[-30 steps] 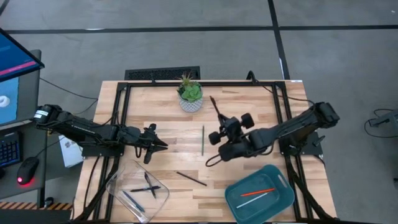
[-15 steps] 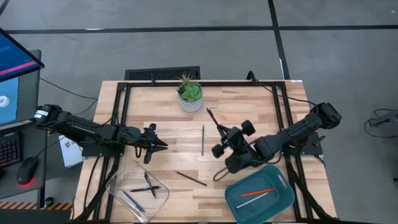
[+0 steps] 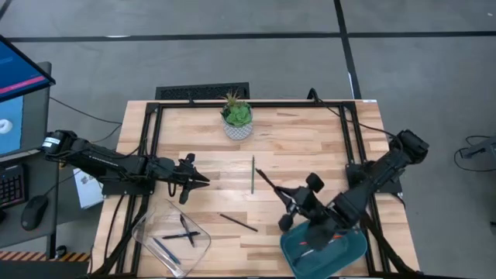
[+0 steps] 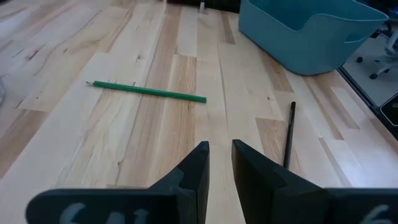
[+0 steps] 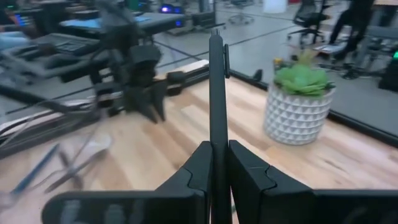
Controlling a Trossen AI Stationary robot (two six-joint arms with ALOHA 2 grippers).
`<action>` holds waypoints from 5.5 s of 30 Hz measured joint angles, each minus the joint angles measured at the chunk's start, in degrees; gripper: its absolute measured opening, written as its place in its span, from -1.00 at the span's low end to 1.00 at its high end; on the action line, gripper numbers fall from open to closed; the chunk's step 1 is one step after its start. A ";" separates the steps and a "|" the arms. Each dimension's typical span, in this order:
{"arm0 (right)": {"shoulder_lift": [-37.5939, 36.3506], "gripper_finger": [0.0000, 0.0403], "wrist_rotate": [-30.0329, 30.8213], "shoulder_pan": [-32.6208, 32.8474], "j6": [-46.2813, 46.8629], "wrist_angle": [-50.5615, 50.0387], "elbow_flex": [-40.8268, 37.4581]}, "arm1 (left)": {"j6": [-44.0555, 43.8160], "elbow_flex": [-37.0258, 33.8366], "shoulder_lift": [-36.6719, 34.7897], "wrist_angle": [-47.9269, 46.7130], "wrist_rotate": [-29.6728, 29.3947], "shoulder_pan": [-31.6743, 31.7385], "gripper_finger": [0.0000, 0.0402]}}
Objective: Sort pens & pencils
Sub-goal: Put the black pen into the transparent bin
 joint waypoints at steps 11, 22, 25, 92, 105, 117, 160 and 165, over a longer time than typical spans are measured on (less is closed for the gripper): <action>0.00 -0.69 -2.54 4.66 -5.95 2.12 0.00 | 2.01 -0.01 0.02 0.90 -3.42 0.00 -0.71; 0.37 -0.69 -2.78 2.70 -5.94 2.95 -0.02 | 2.54 -0.04 0.02 3.62 -3.10 0.00 -0.71; 0.37 -0.69 -2.80 2.71 -5.99 3.56 -0.02 | 2.54 -0.04 0.02 3.43 -3.06 0.00 -0.71; 6.99 -0.69 -20.78 -11.03 -50.73 39.32 -0.04 | 15.46 11.34 24.46 43.23 -2.86 -8.20 -0.50; 6.99 -0.69 -22.83 -12.03 -50.47 44.48 -3.04 | 18.36 13.14 24.86 43.30 -2.82 -8.17 -0.50; 6.99 -0.69 -26.75 -13.35 -50.04 45.77 -3.10 | 21.08 13.14 24.85 46.67 -2.89 -8.17 -0.50; 6.99 -0.69 -26.97 -13.33 -49.40 45.77 -3.13 | 21.90 16.83 24.83 43.39 3.20 -5.97 -0.50; 6.99 -0.69 -26.95 -13.33 -49.40 45.81 -3.13 | 22.13 16.83 24.83 43.98 3.15 -5.97 -0.50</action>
